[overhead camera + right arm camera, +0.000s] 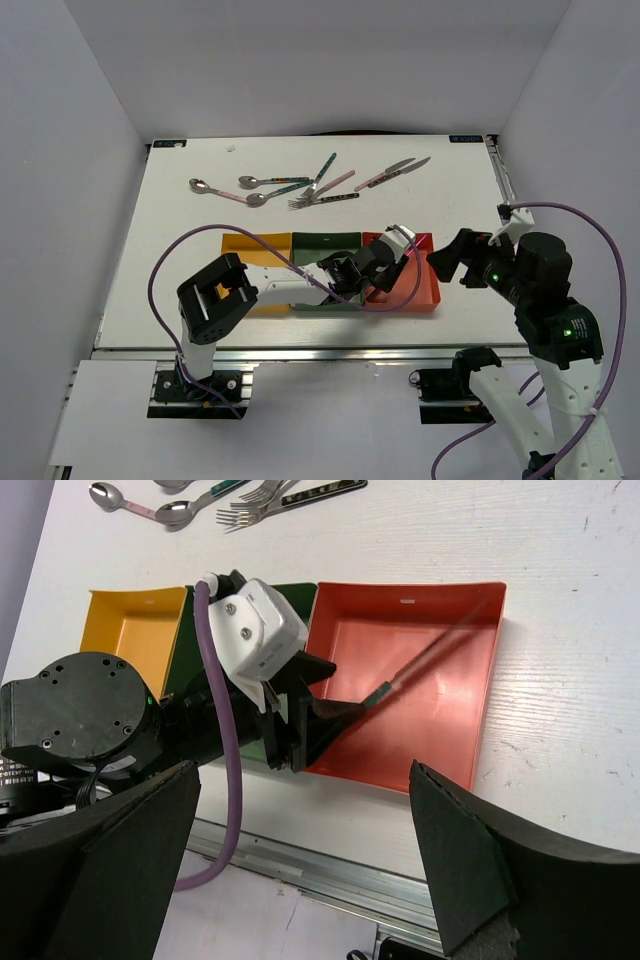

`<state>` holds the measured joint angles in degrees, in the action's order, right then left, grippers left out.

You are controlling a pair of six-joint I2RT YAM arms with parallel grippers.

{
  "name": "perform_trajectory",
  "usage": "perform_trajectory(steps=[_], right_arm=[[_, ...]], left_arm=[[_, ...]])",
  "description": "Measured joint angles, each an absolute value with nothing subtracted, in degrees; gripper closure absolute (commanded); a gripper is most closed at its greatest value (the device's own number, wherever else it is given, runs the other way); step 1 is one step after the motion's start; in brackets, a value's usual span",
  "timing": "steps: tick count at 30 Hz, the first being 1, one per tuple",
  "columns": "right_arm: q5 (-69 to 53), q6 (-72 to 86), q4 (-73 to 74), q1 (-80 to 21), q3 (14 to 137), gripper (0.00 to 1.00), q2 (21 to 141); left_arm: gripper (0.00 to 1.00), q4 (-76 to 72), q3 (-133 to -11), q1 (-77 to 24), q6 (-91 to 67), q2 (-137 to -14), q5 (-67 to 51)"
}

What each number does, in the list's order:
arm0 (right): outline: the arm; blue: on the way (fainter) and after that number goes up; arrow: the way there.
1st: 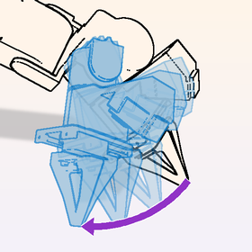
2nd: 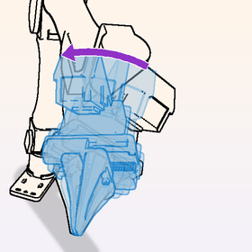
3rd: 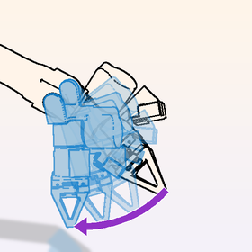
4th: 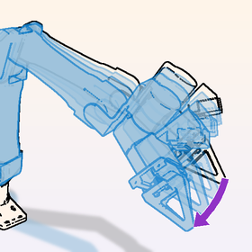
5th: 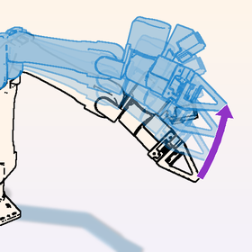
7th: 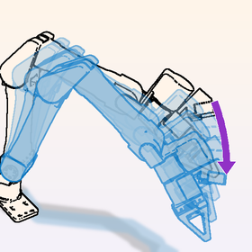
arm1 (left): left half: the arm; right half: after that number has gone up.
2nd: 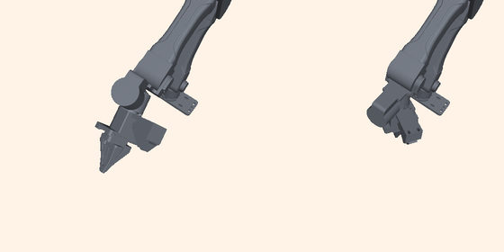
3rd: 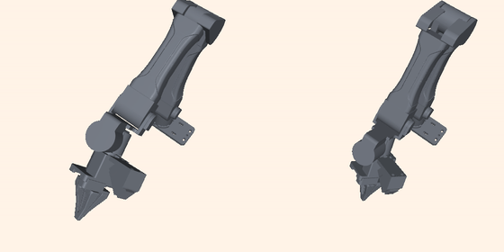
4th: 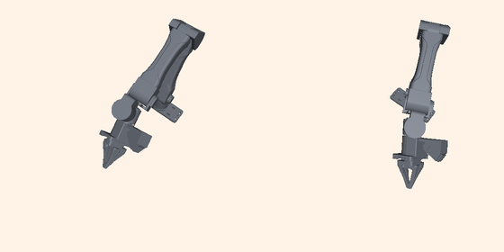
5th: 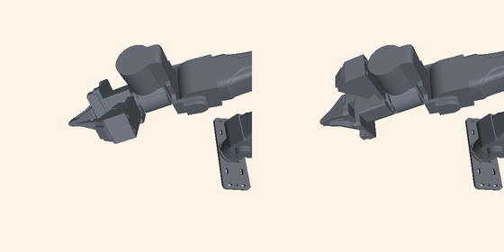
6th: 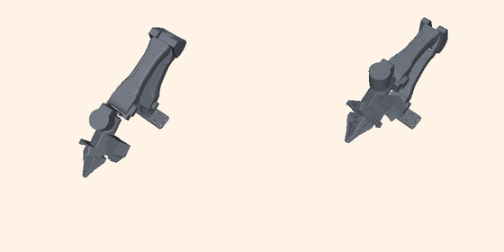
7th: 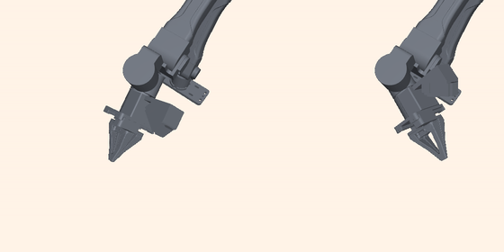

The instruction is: Sort the eating utensils into containers

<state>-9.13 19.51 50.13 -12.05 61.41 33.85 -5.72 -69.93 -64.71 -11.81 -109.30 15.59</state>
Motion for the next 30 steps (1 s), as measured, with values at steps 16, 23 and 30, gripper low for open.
perform_trajectory(steps=[16, 23, 30], right_arm=[[-9.7, 19.5, 50.3, -12.1, 60.9, 0.11, 32.8], [-11.8, 19.5, 49.4, -12.1, 59.5, 0.11, 31.8], [-14.8, 19.8, 49.1, -12.1, 57.8, 0.11, 31.3]], left_arm=[[0.13, -0.9, -86.1, -55.2, -12.1, -112.7, 14.3], [0.17, 3.7, -118.2, -42.2, -4.9, -134.9, 3.8], [0.13, 4.4, -127.1, -40.7, -2.5, -149.6, -3.6]])
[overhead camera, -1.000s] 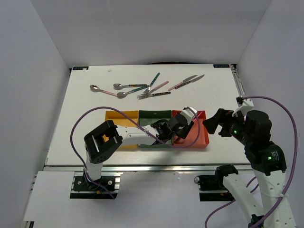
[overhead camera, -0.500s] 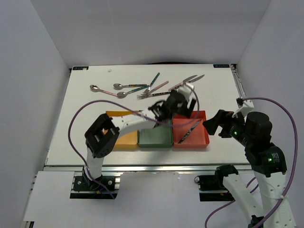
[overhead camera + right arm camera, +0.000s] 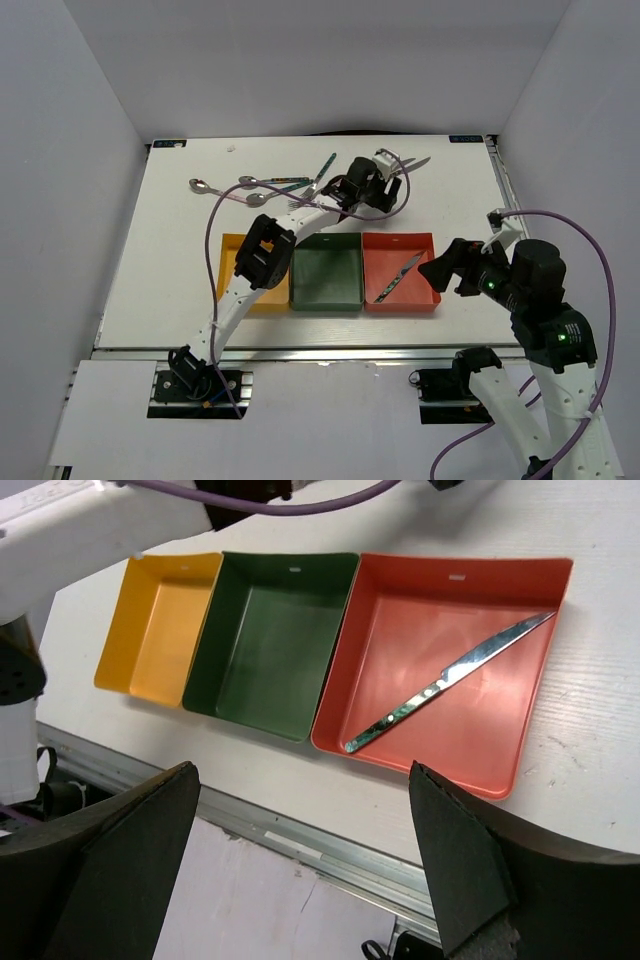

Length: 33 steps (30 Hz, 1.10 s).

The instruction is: Sort the eating utensils into containers

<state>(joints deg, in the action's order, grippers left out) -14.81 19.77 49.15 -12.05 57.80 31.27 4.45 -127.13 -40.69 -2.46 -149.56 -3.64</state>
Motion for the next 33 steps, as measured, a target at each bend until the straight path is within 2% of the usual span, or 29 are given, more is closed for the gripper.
perform_trajectory(steps=[5, 16, 25, 27, 33], right_arm=[[-16.2, 20.0, 49.1, -12.1, 55.7, 0.11, 31.2], [-16.3, 20.4, 48.4, -12.1, 53.0, 0.11, 31.3], [-16.3, 20.6, 47.5, -12.1, 51.4, 0.11, 31.7], [-16.3, 20.7, 47.4, -12.1, 51.0, 0.11, 32.0], [-16.3, 20.8, 47.3, -12.1, 50.6, 0.11, 32.1]], left_arm=[[0.13, 2.5, -131.1, -39.6, -4.8, -155.1, -7.7], [0.13, -2.7, -132.9, -35.3, -7.6, -156.2, -9.9], [0.21, -5.1, -134.5, -35.0, -9.3, -159.0, -13.0], [0.25, -5.3, -134.7, -35.0, -9.2, -159.9, -12.8], [0.26, -5.5, -134.9, -35.0, -8.4, -160.1, -11.4]])
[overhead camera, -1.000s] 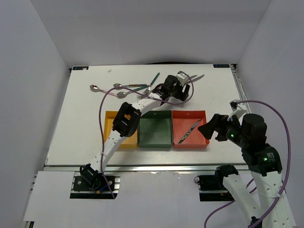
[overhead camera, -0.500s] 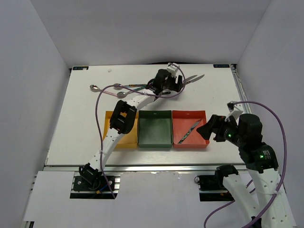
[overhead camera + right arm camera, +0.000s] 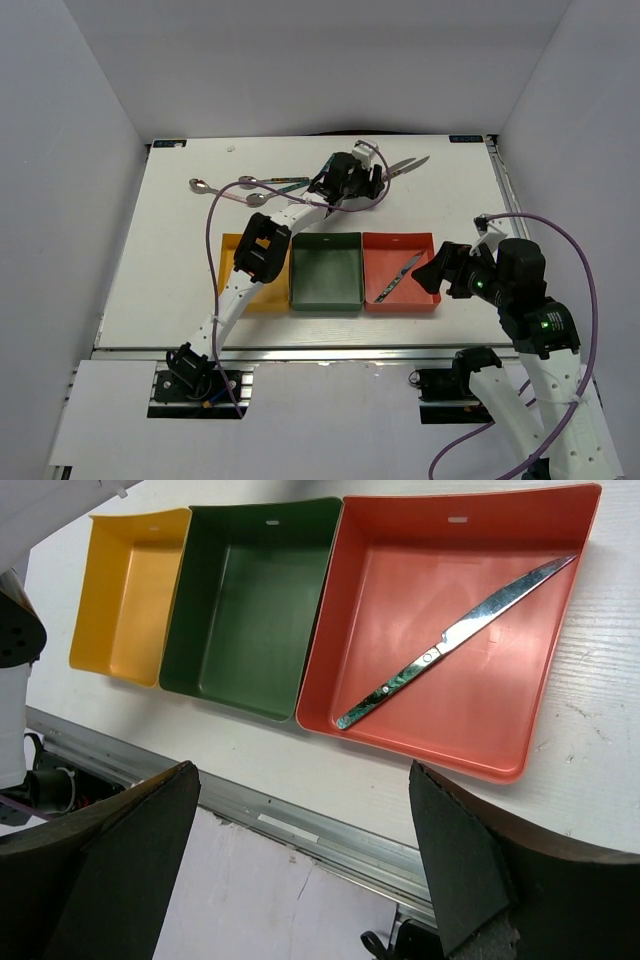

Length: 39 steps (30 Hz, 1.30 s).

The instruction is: Sort the eating utensils into containers

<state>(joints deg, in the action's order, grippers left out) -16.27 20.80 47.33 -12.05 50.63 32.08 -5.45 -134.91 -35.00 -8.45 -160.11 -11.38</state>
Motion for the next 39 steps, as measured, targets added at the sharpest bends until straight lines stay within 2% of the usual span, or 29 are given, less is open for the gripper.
perform_trajectory(steps=[8, 15, 19, 24, 34, 38, 39], right_arm=[[-16.3, 20.8, 46.2, -12.1, 49.2, 0.11, 32.2], [-16.7, 21.0, 45.6, -12.1, 48.8, 0.11, 32.2], [-16.7, 21.1, 45.0, -12.1, 48.8, 0.11, 32.2], [-16.7, 21.1, 44.9, -12.1, 48.8, 0.11, 32.2], [-16.7, 21.5, 44.4, -12.1, 47.3, 0.11, 32.2], [-16.7, 21.6, 44.4, -12.1, 47.1, 0.11, 32.2], [-16.7, 21.7, 44.4, -12.1, 47.0, 0.11, 32.2]], left_arm=[[0.27, -3.2, -134.3, -34.6, -3.6, -159.8, -11.6], [0.37, 0.4, -134.3, -33.7, 2.0, -159.0, -13.0], [0.49, 2.9, -134.3, -33.2, 4.6, -158.4, -12.9], [0.53, 4.8, -134.3, -33.1, 7.7, -158.0, -12.4], [0.83, 6.4, -134.1, -33.6, 11.1, -157.4, -11.3], [0.9, 6.6, -131.9, -33.9, 12.7, -155.9, -9.3], [0.99, 6.6, -131.3, -34.0, 13.0, -155.5, -9.0]])
